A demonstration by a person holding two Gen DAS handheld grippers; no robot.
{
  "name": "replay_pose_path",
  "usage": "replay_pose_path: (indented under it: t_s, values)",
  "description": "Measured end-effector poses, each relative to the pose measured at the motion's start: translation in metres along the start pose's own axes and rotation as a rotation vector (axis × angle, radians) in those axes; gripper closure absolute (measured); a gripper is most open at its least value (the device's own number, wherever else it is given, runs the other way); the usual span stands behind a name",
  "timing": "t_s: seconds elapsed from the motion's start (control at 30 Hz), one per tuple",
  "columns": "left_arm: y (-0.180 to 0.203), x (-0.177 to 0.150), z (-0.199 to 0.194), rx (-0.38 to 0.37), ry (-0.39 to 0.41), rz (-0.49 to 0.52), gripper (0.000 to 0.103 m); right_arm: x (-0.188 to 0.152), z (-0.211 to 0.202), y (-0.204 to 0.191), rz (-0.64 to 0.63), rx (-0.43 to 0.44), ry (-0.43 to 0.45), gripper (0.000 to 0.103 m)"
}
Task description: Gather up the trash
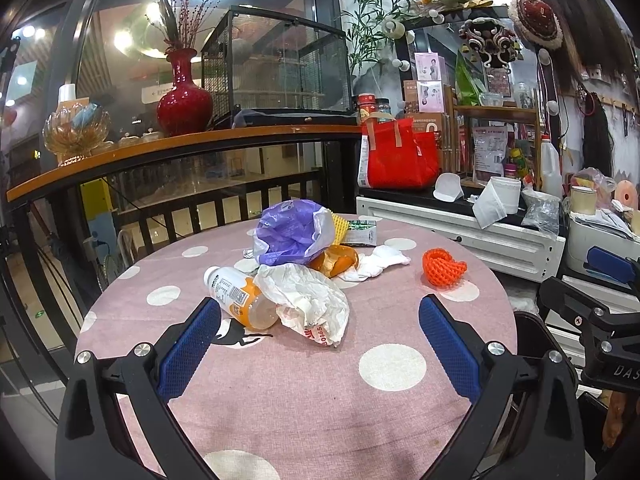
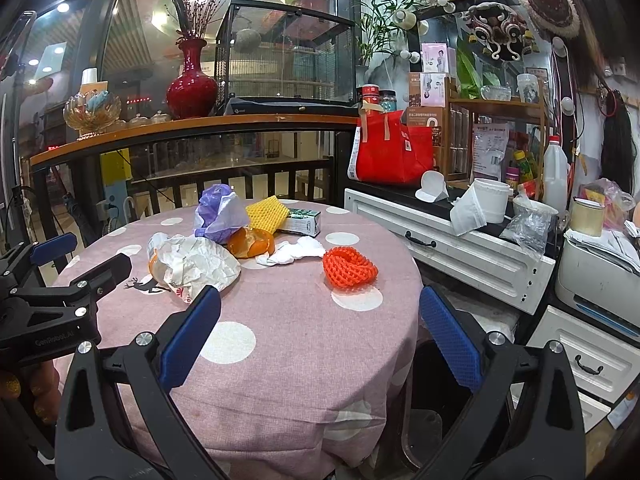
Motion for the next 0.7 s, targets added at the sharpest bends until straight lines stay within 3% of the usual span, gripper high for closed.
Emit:
replay_pose_path:
  t_s: [0.7]
  values:
    - [-0.0005, -0.0013, 0.0018, 0.000, -0.007, 0.000, 0.005, -0.0015, 0.0009, -0.0005, -0.006, 0.001, -0.009, 0.005]
Point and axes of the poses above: each gripper's, at about its wrist camera, not at the fingertips, and z roughly the way its jaws point, y to its right, x to its top, the point moved 4 cm from there along z, roughly the way its jaws point, and after that the axes turned 14 degrees about -x, right-handed, at the moved point
